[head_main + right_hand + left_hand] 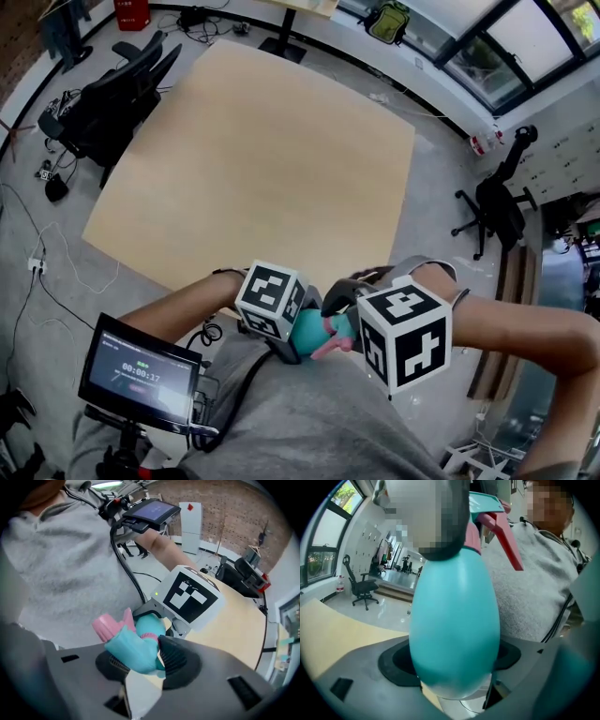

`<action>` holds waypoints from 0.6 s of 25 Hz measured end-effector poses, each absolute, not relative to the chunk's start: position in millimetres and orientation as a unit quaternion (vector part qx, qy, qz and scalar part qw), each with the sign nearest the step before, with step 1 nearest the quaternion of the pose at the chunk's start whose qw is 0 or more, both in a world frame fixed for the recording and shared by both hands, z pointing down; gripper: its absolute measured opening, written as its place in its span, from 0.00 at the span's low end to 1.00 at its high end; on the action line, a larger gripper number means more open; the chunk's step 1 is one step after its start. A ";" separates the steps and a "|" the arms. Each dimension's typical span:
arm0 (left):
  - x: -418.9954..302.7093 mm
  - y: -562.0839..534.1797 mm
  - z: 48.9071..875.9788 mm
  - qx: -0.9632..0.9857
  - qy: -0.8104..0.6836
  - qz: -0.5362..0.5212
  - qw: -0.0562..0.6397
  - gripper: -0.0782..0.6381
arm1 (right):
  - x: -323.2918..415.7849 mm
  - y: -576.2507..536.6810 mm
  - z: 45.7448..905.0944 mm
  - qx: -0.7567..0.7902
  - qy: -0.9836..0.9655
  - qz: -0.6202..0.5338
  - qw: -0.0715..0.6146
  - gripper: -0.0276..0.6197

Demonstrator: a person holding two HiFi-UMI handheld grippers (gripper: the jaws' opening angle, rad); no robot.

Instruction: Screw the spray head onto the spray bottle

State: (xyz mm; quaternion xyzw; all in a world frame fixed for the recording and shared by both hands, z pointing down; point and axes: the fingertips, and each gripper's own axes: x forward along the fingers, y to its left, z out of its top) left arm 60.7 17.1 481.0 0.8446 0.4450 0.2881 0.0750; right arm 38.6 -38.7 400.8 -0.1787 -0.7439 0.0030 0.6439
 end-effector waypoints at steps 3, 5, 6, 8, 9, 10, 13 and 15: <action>61.8 12.2 481.3 0.847 0.439 0.289 0.079 0.68 | 39.8 -42.8 400.5 -0.179 -0.745 -0.005 0.642 0.27; 61.6 2.1 483.1 0.856 0.427 0.282 0.079 0.68 | 39.5 -50.0 402.1 -0.173 -0.746 -0.028 0.642 0.27; 62.2 -6.1 485.6 0.865 0.414 0.273 0.075 0.68 | 39.7 -56.0 404.8 -0.165 -0.746 -0.044 0.643 0.27; 67.0 -29.9 500.0 0.895 0.366 0.249 0.055 0.68 | 43.2 -72.6 420.0 -0.144 -0.743 -0.080 0.649 0.27; 70.9 -45.5 513.1 0.913 0.330 0.237 0.044 0.69 | 46.2 -82.6 433.7 -0.133 -0.741 -0.097 0.652 0.27; 74.6 -63.1 530.2 0.930 0.285 0.229 0.037 0.69 | 49.1 -93.4 451.3 -0.123 -0.738 -0.110 0.655 0.27; 71.8 -115.8 601.9 0.959 0.139 0.244 0.026 0.69 | 54.9 -128.8 521.6 -0.096 -0.734 -0.117 0.663 0.27; 55.6 -138.9 657.4 0.959 0.055 0.277 0.028 0.69 | 61.5 -148.2 576.7 -0.092 -0.719 -0.113 0.680 0.27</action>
